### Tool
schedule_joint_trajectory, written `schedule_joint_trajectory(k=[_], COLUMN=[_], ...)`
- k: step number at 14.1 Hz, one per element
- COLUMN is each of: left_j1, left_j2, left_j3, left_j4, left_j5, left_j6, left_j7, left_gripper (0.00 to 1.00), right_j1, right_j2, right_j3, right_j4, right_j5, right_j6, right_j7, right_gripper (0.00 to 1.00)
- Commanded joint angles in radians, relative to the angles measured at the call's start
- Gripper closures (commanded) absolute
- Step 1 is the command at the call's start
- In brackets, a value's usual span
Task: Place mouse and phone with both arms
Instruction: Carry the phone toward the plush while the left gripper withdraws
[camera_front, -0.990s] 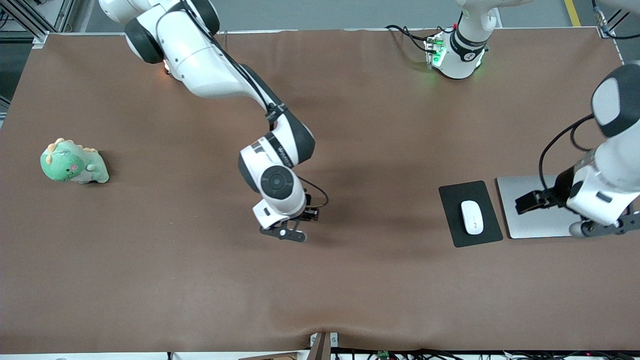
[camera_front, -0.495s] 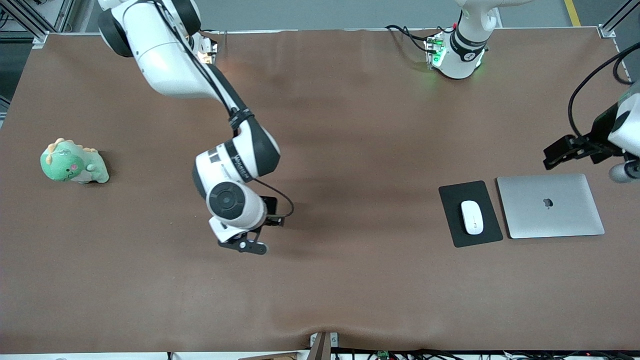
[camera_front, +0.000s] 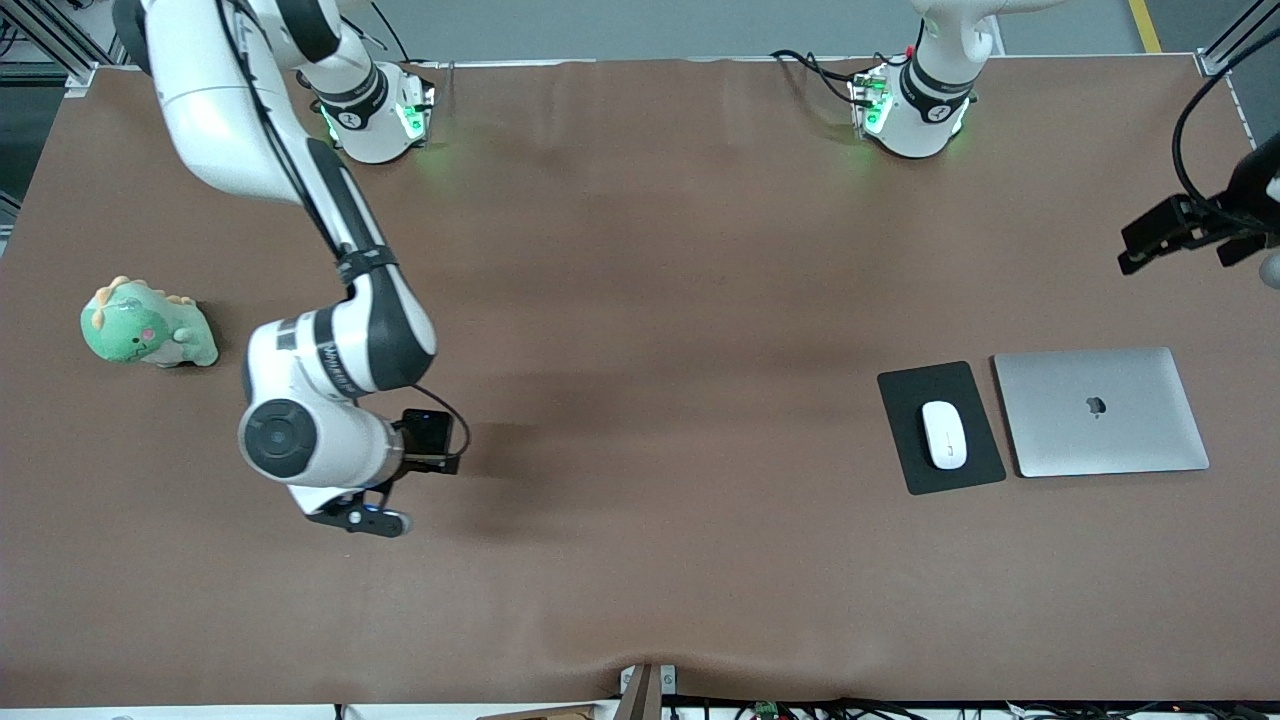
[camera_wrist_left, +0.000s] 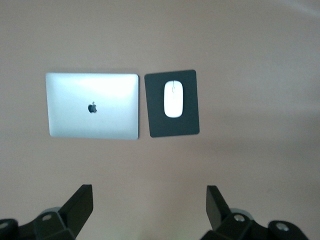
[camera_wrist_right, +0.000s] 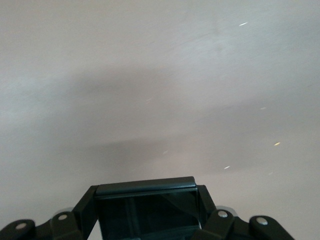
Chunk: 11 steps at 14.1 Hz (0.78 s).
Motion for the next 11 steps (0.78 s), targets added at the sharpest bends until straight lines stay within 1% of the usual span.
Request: schedule_joint_trajectory(k=[1,2,4,6,7,9,11], left_j1=[-0.060,-0.072,-0.072,-0.066,-0.062,-0.056,-0.057], left_j2=[-0.104,-0.125,-0.141,-0.139,-0.139,-0.136,-0.136], left_j3=[0.075,0.083,0.094,0.085,0.082,0.080,0.082], left_j4=[-0.113,-0.142,-0.173,-0.172,-0.170,-0.169,-0.167], left_j5=[-0.040,-0.040,-0.037,-0.030,-0.030,-0.027,-0.026], left_j6=[0.005,0.006,0.014,0.025,0.025,0.025,0.026], left_j7=[0.021,0.021,0.026,0.026,0.026,0.029,0.032], left_gripper=[0.00,0.00,0.00,0.00,0.00,0.00,0.00], right_j1=[-0.033,-0.064,-0.137,-0.211,-0.251,-0.296,-0.354], right_j2=[-0.185,-0.201,-0.212,-0.225,-0.221,-0.213,-0.216], right_j3=[0.016,0.017,0.017,0.017,0.017,0.016,0.017], right_j4=[-0.313,-0.355,-0.390,-0.436,-0.446,-0.447,-0.476], right_j5=[-0.052,-0.074,-0.077,-0.079,-0.079,-0.080,-0.080], right_j6=[0.160,0.176,0.163,0.161,0.166,0.172,0.167], right_j7=[-0.042,-0.063,-0.152,-0.255,-0.290,-0.339,-0.410], right_gripper=[1.00,1.00,1.00,1.00,1.00,1.00,1.00])
